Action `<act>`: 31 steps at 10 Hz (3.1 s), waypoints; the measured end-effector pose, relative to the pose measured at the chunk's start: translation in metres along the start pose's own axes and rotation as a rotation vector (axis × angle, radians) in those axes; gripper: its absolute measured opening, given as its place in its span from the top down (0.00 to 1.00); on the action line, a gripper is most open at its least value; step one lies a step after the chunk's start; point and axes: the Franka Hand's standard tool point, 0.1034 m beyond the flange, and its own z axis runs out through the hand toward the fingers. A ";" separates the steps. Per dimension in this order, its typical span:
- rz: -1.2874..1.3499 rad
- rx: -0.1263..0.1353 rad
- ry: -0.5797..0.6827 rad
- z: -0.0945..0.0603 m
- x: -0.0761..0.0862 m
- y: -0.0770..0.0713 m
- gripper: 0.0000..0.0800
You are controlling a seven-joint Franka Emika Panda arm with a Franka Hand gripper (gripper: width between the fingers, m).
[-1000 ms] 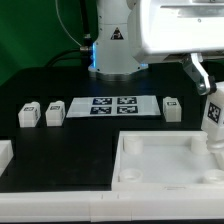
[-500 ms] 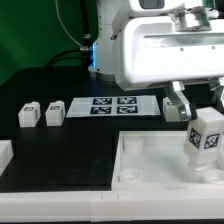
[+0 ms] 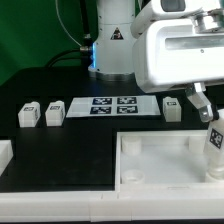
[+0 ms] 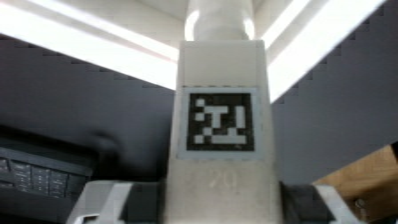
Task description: Assemble one leg
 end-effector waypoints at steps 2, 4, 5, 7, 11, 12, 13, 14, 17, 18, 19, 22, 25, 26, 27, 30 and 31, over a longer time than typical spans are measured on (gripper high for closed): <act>-0.001 -0.003 0.009 0.004 -0.003 -0.001 0.63; 0.004 -0.002 0.003 0.008 -0.007 0.001 0.63; 0.005 -0.003 0.005 0.010 -0.010 0.001 0.63; 0.009 -0.019 0.040 0.011 -0.013 0.002 0.63; 0.009 -0.010 0.021 0.012 -0.015 0.001 0.63; 0.009 -0.010 0.020 0.013 -0.015 0.001 0.41; 0.009 -0.010 0.020 0.013 -0.015 0.001 0.27; 0.009 -0.010 0.020 0.013 -0.015 0.001 0.21; 0.009 -0.010 0.019 0.013 -0.015 0.001 0.19; 0.009 -0.010 0.019 0.013 -0.015 0.001 0.19; 0.009 -0.008 0.012 0.013 -0.016 0.001 0.19; 0.010 0.007 -0.028 -0.003 -0.001 0.000 0.19; 0.030 0.057 -0.160 0.004 -0.013 -0.008 0.19; 0.044 0.095 -0.274 0.001 -0.011 -0.017 0.19; 0.047 0.109 -0.343 0.001 -0.010 -0.016 0.19; 0.061 0.172 -0.607 0.004 -0.016 -0.021 0.19; 0.061 0.173 -0.605 0.006 -0.013 -0.021 0.19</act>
Offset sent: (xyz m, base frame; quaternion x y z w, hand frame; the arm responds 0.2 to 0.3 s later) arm 0.0072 0.0017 -0.0052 0.0069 0.0129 0.0034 0.9999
